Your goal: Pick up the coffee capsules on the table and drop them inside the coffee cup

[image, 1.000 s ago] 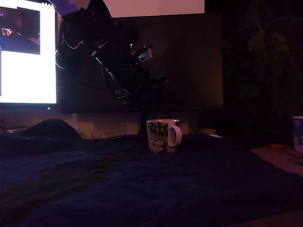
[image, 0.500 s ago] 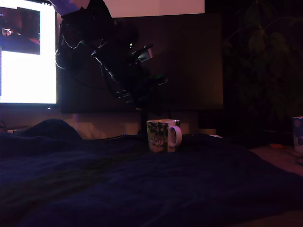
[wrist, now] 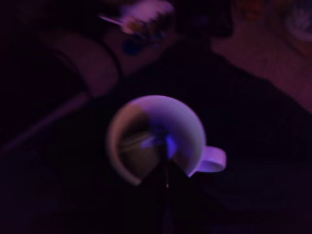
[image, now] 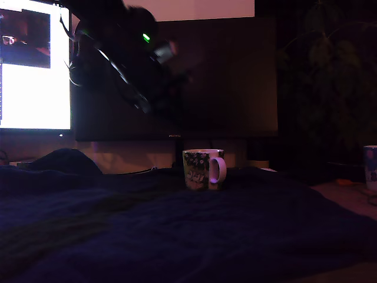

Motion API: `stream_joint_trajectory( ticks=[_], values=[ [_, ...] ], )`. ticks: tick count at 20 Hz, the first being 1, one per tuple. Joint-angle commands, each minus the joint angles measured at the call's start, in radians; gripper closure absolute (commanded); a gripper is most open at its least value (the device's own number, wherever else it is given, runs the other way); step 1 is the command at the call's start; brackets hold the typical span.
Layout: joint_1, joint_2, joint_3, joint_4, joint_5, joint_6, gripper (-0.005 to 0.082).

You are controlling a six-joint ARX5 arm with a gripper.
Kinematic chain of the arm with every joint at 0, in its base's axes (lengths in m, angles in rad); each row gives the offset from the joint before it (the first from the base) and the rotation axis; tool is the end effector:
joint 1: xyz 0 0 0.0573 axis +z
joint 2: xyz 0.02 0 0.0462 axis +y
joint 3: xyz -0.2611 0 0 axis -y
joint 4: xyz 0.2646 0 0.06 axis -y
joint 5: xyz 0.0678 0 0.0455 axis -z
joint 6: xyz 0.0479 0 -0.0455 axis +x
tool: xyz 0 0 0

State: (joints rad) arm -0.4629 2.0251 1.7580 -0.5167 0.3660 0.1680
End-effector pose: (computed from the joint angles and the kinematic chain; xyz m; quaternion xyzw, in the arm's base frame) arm 0.4266 -0.2321 0.2467 0.0894 0.3489 -0.4029 0.8414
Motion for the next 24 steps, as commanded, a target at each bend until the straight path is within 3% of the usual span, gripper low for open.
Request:
stream_joint_trajectory(
  ticks=[1, 11, 24],
  values=[
    [0.006, -0.05, -0.01, 0.008, 0.006, 0.013, 0.0793],
    [0.058, -0.206, -0.172, 0.047, -0.042, 0.012, 0.0793],
    [0.206, -0.42, -0.662, 0.293, -0.033, -0.039, 0.0793]
  ],
)
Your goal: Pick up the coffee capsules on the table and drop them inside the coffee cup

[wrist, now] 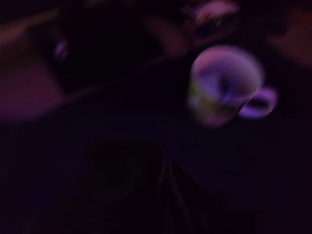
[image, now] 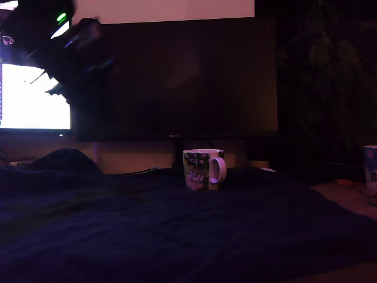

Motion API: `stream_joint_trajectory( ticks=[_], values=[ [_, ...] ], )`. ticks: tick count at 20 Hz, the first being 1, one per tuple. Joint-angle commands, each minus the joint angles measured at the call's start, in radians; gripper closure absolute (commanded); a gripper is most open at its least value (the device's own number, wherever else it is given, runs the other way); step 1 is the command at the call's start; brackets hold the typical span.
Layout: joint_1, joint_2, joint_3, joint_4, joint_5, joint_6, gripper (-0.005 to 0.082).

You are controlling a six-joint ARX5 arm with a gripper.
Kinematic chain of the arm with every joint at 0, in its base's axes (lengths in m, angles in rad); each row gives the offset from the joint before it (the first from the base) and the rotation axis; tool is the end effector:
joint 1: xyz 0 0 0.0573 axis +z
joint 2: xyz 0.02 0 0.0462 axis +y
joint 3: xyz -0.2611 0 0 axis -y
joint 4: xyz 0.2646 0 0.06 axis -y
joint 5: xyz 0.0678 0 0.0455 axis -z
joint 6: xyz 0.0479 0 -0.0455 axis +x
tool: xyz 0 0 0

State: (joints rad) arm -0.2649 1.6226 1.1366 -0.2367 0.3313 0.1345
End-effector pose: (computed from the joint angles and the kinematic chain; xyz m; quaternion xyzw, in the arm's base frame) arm 0.3630 -0.1146 0.2189 0.0484 0.3341 -0.2979 0.8929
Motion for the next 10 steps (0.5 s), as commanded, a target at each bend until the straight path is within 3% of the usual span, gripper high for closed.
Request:
stream_joint_trajectory(
  ticks=[1, 10],
  values=[
    [0.023, -0.029, -0.075, 0.031, 0.002, -0.014, 0.0793],
    [0.137, -0.214, -0.42, 0.26, 0.0, -0.083, 0.0793]
  ],
)
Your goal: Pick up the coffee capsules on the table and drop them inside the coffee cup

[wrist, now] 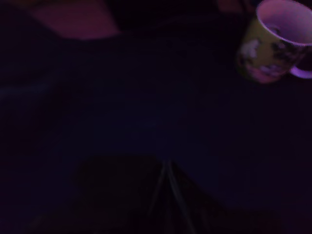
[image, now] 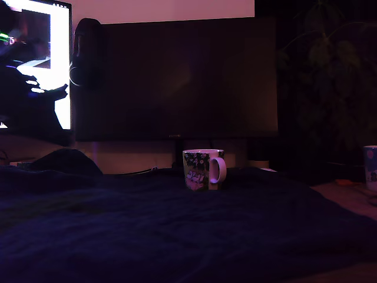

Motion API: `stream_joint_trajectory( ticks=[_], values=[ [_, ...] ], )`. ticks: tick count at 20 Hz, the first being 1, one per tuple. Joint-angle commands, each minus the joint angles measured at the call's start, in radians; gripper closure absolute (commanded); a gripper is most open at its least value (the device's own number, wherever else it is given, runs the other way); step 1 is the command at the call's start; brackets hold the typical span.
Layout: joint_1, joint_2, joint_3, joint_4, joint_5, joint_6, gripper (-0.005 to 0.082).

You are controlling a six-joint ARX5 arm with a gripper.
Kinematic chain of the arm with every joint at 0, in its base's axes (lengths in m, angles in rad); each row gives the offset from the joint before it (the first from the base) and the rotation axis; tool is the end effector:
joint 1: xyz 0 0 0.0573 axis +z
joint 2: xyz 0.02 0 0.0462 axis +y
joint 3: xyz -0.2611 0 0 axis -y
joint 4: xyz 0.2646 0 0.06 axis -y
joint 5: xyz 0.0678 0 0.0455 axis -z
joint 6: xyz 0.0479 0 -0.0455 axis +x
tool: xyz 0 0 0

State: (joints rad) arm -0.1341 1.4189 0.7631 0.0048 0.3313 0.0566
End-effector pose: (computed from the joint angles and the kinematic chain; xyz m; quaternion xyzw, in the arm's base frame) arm 0.3118 -0.0578 0.1793 -0.0054 0.3119 -0.2274 0.9225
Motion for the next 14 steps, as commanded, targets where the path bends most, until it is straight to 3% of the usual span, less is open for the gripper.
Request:
stream_joint_trajectory(
  ticks=[1, 6, 14],
  values=[
    [0.016, -0.036, -0.085, 0.04, 0.0, -0.012, 0.0793],
    [0.075, -0.198, -0.282, 0.155, -0.004, -0.053, 0.0793],
    [0.148, -0.498, -0.495, 0.168, 0.001, -0.085, 0.0793]
  ],
)
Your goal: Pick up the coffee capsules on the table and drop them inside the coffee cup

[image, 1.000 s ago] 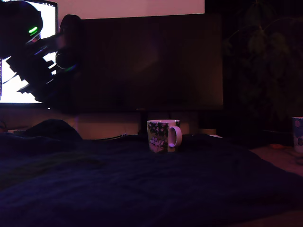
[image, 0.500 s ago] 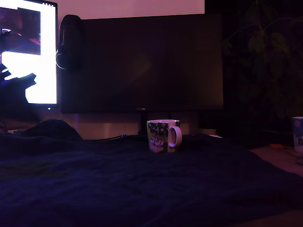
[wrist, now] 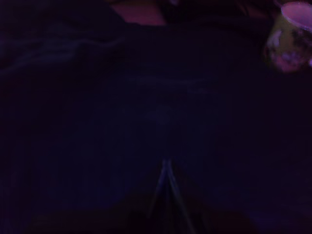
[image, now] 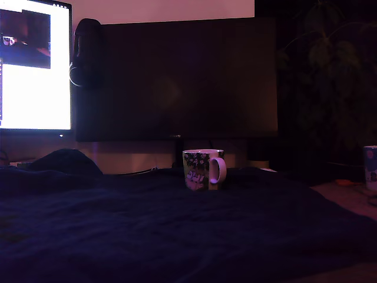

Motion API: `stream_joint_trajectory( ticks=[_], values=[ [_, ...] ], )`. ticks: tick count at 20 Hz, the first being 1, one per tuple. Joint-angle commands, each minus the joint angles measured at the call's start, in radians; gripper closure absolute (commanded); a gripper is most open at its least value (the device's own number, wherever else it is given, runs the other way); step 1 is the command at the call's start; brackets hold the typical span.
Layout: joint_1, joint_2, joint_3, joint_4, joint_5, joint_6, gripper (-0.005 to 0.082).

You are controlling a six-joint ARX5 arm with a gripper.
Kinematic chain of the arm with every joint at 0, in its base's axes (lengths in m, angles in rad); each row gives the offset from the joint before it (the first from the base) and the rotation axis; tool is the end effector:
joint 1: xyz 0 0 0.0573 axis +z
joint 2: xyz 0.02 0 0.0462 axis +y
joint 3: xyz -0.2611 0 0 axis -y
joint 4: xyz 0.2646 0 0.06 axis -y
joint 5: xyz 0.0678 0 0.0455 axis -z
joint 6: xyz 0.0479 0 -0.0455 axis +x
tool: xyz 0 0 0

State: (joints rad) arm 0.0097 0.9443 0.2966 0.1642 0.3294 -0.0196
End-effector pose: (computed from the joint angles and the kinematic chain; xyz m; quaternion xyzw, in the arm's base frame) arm 0.2144 -0.0134 0.1506 -0.0498 0.2375 -0.1522 0.9581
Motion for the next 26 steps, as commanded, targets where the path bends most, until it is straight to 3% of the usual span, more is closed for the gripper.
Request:
stream_joint_trajectory(
  ticks=[1, 10, 20, 26],
  values=[
    [0.006, -0.058, -0.045, 0.004, 0.003, -0.018, 0.0793],
    [0.005, -0.361, -0.103, -0.166, -0.012, -0.084, 0.0793],
    [-0.042, -0.637, -0.105, -0.349, -0.127, -0.139, 0.0793],
    [-0.059, -0.763, -0.108, -0.434, -0.141, -0.165, 0.0793]
  ],
)
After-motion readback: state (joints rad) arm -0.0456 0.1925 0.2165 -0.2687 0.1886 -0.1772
